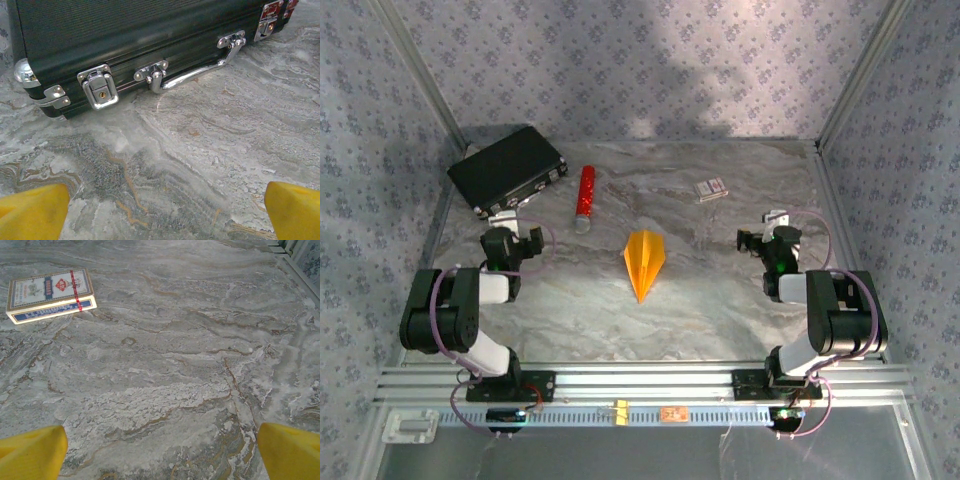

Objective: Fold a paper plane with a square sheet of paper (pick it up from the middle)
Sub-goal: Reset both arms

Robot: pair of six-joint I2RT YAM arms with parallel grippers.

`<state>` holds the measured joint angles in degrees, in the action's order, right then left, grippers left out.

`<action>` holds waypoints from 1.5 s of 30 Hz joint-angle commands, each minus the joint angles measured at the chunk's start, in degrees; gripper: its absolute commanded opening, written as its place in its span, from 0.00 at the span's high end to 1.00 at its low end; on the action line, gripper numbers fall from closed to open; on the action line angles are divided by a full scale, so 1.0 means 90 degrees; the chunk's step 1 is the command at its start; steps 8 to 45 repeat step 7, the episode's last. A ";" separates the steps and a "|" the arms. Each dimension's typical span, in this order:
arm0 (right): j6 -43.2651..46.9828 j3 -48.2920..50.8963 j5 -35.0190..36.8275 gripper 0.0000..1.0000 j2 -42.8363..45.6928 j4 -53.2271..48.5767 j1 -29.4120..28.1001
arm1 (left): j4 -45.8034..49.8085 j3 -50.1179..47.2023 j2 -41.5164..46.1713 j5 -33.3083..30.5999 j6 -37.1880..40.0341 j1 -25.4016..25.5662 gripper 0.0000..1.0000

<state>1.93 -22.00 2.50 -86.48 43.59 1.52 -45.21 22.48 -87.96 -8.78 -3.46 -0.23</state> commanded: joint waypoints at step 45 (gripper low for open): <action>-0.0029 -0.0085 -0.0041 0.01 -0.0060 0.0165 0.0032 | -0.0167 0.0107 0.0034 0.0008 0.0051 0.0019 0.00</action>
